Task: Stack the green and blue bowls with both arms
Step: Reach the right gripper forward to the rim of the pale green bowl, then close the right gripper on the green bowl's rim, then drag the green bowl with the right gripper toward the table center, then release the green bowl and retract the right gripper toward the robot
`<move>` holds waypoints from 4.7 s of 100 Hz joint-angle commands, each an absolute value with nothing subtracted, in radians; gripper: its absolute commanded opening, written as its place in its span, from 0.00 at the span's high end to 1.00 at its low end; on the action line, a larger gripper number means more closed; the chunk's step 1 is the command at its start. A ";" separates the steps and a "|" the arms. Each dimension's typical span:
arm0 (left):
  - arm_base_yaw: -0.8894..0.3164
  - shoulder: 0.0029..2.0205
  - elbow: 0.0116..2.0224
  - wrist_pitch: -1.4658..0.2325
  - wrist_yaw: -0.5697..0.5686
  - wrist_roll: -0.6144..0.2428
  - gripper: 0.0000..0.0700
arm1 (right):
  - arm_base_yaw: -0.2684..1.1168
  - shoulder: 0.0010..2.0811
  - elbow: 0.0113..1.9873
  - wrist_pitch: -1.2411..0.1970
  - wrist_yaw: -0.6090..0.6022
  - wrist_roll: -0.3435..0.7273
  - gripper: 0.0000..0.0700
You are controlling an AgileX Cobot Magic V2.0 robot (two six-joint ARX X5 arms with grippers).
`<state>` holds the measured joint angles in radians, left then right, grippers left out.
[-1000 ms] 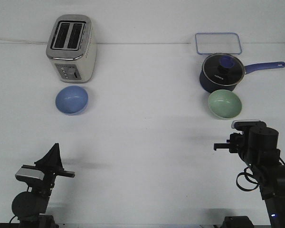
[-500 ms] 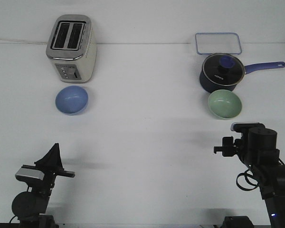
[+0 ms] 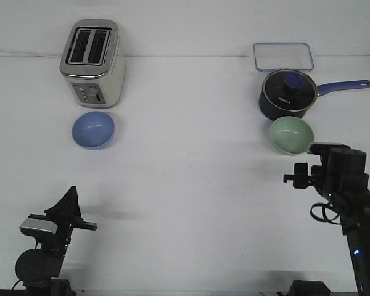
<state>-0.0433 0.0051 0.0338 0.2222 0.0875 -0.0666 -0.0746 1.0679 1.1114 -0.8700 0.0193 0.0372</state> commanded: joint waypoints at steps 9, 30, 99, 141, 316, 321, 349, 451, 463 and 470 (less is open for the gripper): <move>-0.042 0.003 0.014 0.233 0.088 -0.065 0.99 | -0.128 1.211 1.219 -0.860 -0.025 0.005 0.47; -0.042 0.003 0.014 0.233 0.088 -0.065 0.99 | -0.196 1.426 1.354 -0.821 -0.035 -0.029 0.47; -0.042 0.003 0.014 0.233 0.088 -0.065 0.99 | -0.249 1.822 1.423 -0.622 -0.108 -0.070 0.47; -0.042 0.003 0.014 0.233 0.088 -0.065 0.99 | -0.249 1.875 1.423 -0.623 -0.108 -0.069 0.98; -0.042 0.003 0.014 0.233 0.088 -0.065 0.99 | 0.501 1.740 1.290 -0.617 -0.327 0.173 1.00; -0.042 0.003 0.014 0.233 0.088 -0.065 0.99 | 0.506 1.748 1.290 -0.616 -0.328 0.177 1.00; -0.042 0.003 0.014 0.233 0.088 -0.065 0.99 | 0.511 1.805 1.289 -0.614 -0.329 0.180 1.00; -0.042 0.003 0.014 0.233 0.088 -0.065 0.99 | 0.471 1.732 1.298 -0.633 -0.348 0.182 0.30; -0.042 0.003 0.014 0.233 0.088 -0.065 0.99 | 0.432 1.650 1.298 -0.643 -0.347 0.174 0.31; -0.042 0.003 0.014 0.233 0.088 -0.065 0.99 | 0.402 1.591 1.298 -0.656 -0.338 0.157 0.31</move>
